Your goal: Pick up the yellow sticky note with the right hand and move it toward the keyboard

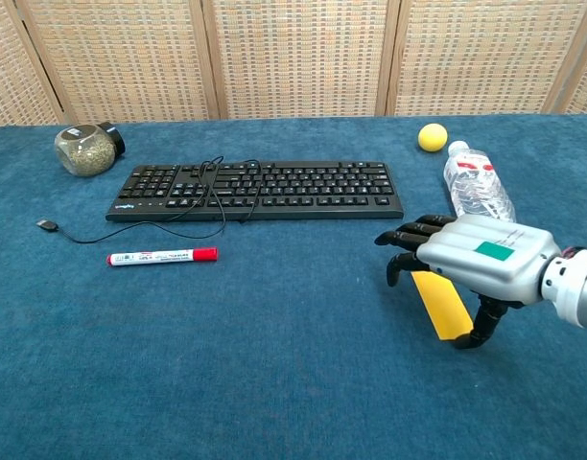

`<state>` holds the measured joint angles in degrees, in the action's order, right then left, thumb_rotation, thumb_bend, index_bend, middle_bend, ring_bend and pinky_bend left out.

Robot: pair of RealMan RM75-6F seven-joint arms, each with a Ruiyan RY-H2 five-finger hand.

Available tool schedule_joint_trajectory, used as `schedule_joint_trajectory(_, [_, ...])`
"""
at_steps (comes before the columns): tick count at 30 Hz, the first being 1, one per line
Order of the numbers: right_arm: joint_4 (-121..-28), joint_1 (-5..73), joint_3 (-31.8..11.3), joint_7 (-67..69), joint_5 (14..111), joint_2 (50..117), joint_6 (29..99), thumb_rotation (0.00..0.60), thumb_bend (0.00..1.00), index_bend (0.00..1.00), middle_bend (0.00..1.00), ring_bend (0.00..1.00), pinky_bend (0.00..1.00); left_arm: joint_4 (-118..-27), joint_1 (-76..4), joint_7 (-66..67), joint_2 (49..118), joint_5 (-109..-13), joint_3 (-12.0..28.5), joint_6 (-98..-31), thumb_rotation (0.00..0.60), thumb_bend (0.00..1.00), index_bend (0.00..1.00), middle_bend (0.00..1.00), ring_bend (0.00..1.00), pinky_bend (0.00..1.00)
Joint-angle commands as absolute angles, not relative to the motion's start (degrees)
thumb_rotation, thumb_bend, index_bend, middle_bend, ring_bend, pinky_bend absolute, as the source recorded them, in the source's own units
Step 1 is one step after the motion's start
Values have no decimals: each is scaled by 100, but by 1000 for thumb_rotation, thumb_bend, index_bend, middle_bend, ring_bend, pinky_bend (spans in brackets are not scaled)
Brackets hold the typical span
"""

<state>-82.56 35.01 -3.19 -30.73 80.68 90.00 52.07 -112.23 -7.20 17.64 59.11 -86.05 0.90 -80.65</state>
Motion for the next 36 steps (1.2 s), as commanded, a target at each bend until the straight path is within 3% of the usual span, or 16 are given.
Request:
schedule_joint_trajectory(1, [-8199,3514,-300,-3131,8007,9030,5189,600,0,257,0,0,0,-11226,-722,1754,5907,-8607,89,-8069,600,0,0,0,0,0])
schedule_joint_trajectory(6, [-8058,3546,-345,-3220,7841,9102,5204,600,14,258,0,0,0,-11232,-726,1722,5888,-8621,75,-8072,600,0,0,0,0,0])
schedule_joint_trajectory(13, [-8196,3539,-444,-2944,8017,8977,5552,600,248,262,0,0,0,-11234,-724,1682,5873,-8620,69,-8089,600,0,0,0,0,0])
schedule_joint_trajectory(15, [-8245,3536,-436,-2863,8101,8923,5619,600,240,246,0,0,0,-11234,-727,1682,5873,-8620,67,-8086,600,0,0,0,0,0])
schedule_joint_trajectory(19, [-8489,3512,-349,-2590,8341,8662,5742,600,130,192,0,0,0,-11241,-731,1706,5881,-8640,49,-8079,600,0,0,0,0,0])
schedule_joint_trajectory(25, [-8606,3508,-196,-2688,8338,8486,5610,600,72,202,0,0,0,-11253,-724,1720,5884,-8657,39,-8101,600,0,0,0,0,0])
schedule_joint_trajectory(36, [-8424,3492,-26,-2928,8309,8619,5517,600,132,335,0,0,0,-11253,-721,1694,5874,-8663,25,-8110,600,0,0,0,0,0])
